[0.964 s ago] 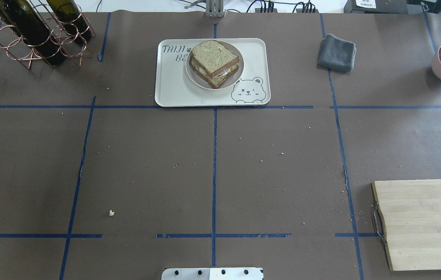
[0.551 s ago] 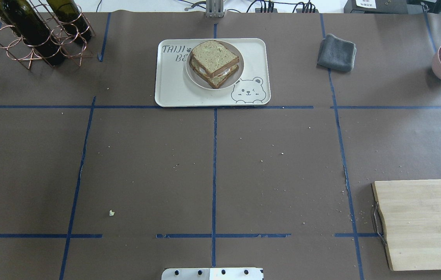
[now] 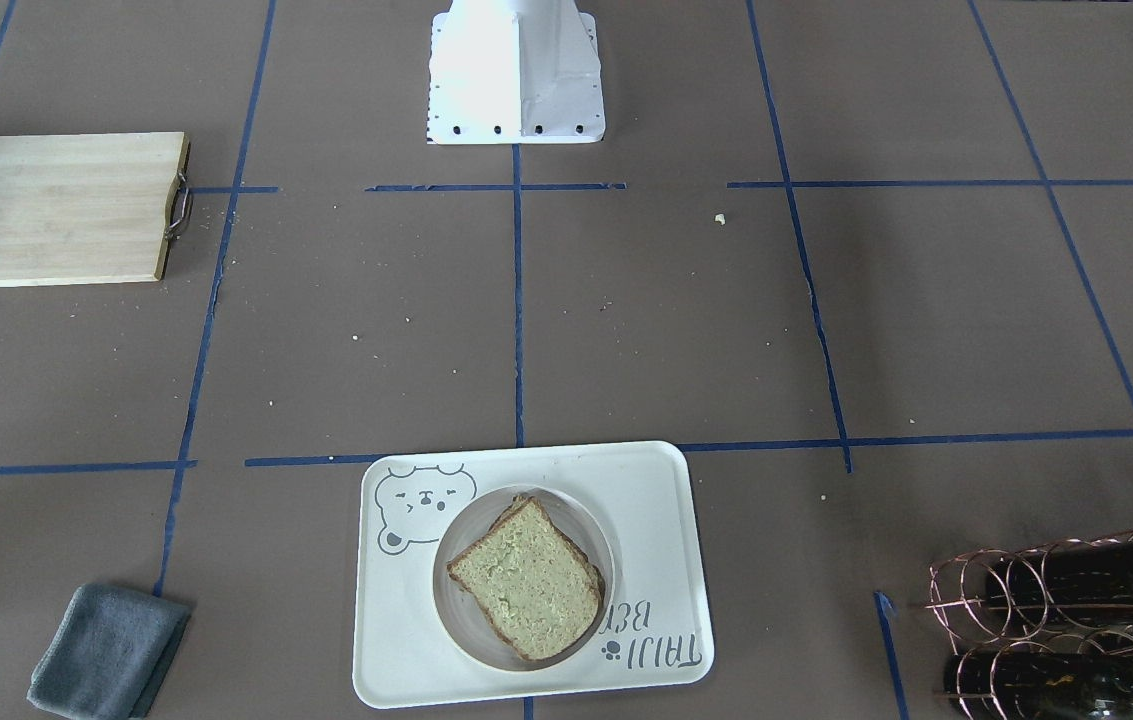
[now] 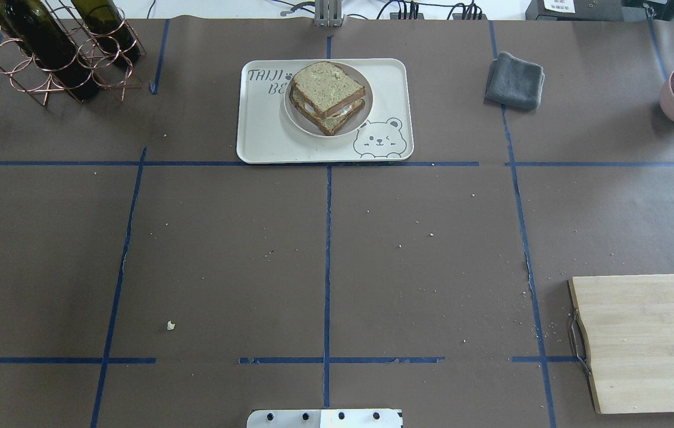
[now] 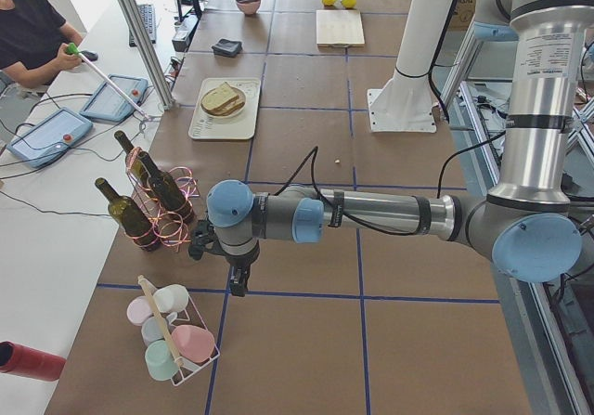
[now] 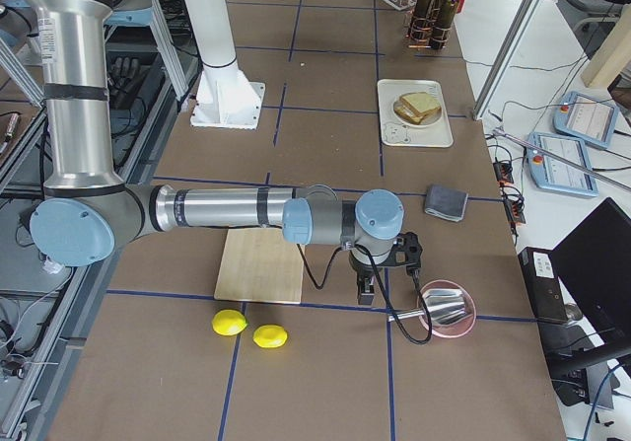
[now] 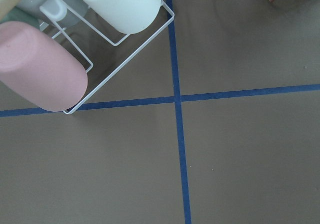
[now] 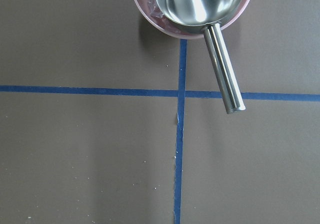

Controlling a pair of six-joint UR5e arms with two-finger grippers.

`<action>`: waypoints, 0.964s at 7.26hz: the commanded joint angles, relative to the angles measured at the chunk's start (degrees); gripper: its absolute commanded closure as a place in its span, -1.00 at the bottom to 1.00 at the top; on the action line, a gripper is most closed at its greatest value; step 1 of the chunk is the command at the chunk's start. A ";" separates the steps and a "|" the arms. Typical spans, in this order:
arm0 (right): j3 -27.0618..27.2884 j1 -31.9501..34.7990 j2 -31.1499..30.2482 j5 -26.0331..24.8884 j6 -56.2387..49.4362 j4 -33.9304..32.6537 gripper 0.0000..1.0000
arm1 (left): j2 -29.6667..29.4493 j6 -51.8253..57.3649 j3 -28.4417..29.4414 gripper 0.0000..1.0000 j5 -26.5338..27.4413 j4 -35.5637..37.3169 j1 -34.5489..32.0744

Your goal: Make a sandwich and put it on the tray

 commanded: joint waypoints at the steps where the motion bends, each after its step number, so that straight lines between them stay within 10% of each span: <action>1: 0.17 0.01 0.03 0.17 0.12 0.00 -1.00 | 0.00 -0.01 0.15 -1.00 0.00 0.00 -0.03; 7: 0.43 0.37 0.38 0.17 0.03 0.00 -1.00 | -0.09 -0.01 0.42 -1.00 -0.08 -0.53 0.06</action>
